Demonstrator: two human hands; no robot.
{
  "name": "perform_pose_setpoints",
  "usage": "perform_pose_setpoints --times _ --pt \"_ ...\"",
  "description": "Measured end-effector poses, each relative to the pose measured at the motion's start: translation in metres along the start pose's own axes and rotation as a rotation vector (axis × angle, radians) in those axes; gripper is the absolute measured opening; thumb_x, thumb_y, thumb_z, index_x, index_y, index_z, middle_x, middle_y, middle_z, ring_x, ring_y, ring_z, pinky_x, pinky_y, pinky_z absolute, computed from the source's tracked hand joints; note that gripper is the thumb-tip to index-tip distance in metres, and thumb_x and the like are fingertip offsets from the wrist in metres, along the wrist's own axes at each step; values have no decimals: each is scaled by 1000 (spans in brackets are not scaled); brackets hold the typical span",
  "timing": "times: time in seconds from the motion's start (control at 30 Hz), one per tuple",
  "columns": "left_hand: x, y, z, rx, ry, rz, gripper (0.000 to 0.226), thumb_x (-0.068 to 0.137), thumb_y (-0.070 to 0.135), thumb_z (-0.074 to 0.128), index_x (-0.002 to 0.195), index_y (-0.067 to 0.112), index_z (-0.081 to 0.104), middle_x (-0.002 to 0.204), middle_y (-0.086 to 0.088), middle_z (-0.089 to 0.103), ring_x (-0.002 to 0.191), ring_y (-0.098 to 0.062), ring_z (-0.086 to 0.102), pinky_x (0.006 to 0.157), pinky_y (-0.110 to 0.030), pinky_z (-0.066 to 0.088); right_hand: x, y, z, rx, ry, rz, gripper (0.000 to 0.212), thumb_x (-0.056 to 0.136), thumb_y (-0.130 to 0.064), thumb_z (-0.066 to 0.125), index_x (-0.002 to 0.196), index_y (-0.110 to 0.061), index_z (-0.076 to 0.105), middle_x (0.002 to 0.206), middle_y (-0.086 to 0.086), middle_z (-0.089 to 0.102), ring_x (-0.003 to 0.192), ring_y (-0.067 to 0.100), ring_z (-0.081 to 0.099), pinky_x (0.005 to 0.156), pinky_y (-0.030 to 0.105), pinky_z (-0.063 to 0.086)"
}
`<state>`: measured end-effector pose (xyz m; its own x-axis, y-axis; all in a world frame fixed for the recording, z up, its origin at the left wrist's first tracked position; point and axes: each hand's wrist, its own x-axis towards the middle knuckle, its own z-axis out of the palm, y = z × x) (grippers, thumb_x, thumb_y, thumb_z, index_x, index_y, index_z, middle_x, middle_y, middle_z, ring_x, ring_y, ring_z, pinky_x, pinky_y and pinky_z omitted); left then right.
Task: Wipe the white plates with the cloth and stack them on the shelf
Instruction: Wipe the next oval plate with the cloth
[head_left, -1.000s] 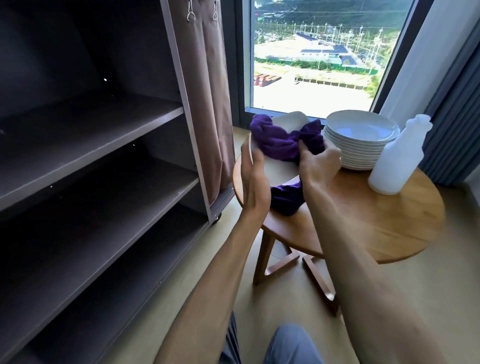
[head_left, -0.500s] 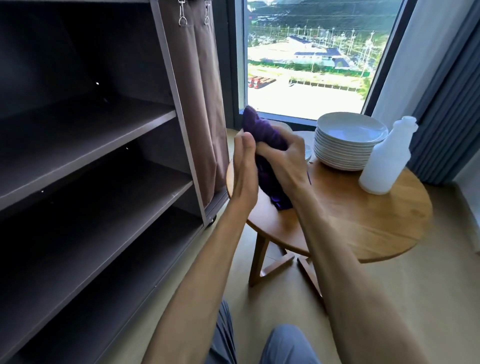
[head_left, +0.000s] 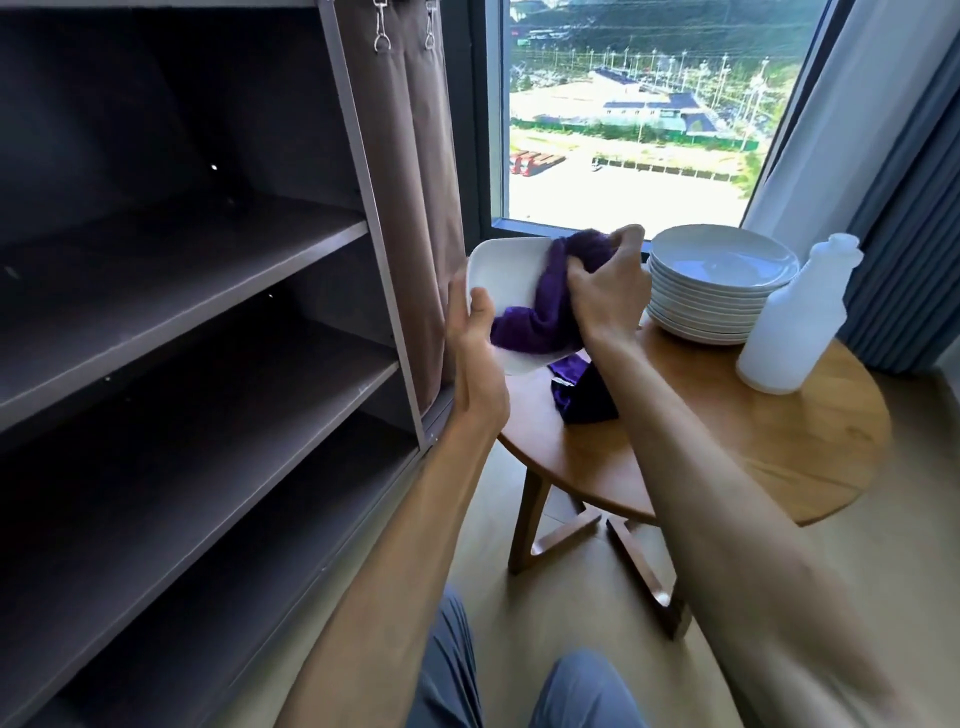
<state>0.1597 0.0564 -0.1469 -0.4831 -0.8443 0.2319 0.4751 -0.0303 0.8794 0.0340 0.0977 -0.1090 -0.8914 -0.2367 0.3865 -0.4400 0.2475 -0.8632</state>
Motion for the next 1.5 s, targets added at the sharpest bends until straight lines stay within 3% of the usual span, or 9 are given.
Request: perform_pose_setpoints --times 0.1,0.23,0.43,0.57,0.73,0.97,1.2,1.33,1.5 --pt "2 -3 4 58 18 21 49 94 52 46 138 33 54 135 -11 57 125 -32 58 104 -59 51 2 6 -3 -251 -116 49 29 89 -22 62 114 -8 61 103 17 70 104 36 64 77 35 44" --pt "14 -18 3 94 25 95 56 97 48 45 146 21 50 142 -10 54 130 -29 54 108 -53 50 -16 20 -11 -267 -377 121 11 81 -18 62 75 -9 63 72 10 61 82 34 63 61 28 37" --pt "-6 -16 35 112 -71 -241 44 105 44 48 126 9 63 115 -10 66 110 -24 66 105 -42 52 -16 -23 -29 -116 -820 -186 10 80 -20 71 77 -11 71 72 2 65 70 12 60 63 28 49" --pt "8 -10 20 33 20 -238 69 95 73 40 122 15 64 122 -12 67 115 -26 67 105 -49 51 -21 -33 -25 81 -591 -221 7 81 -16 77 86 -12 73 69 -6 64 59 -10 58 55 6 40" --pt "8 -17 15 -60 43 -145 48 108 49 37 140 19 57 134 -15 65 126 -30 63 108 -51 50 -13 -24 8 8 -253 -129 22 74 -35 77 91 -21 74 82 -2 72 83 18 67 76 34 55" --pt "1 -23 -1 -190 86 -245 47 107 39 42 148 17 48 135 -19 63 121 -37 64 97 -48 58 19 16 -2 -186 -159 47 25 73 -36 72 87 -15 70 87 9 71 91 33 67 76 35 51" --pt "3 -25 -2 -159 124 -140 46 99 51 48 140 31 52 139 -13 58 128 -34 58 105 -55 51 9 17 -15 -390 -585 110 29 80 -25 71 91 2 70 82 14 64 73 26 57 56 28 41" --pt "4 -40 0 -217 44 -326 96 74 75 73 143 10 55 137 -23 61 132 -46 55 114 -61 41 -14 -9 -26 -311 -889 -182 20 76 -23 78 68 -7 68 62 2 53 60 13 47 55 27 38" --pt "7 -19 2 -72 1 -298 116 62 96 58 117 -5 69 121 -32 66 118 -47 64 109 -63 45 -25 -11 -17 -134 -758 -423 19 66 -33 74 74 -16 70 62 -3 60 62 14 55 64 39 50"
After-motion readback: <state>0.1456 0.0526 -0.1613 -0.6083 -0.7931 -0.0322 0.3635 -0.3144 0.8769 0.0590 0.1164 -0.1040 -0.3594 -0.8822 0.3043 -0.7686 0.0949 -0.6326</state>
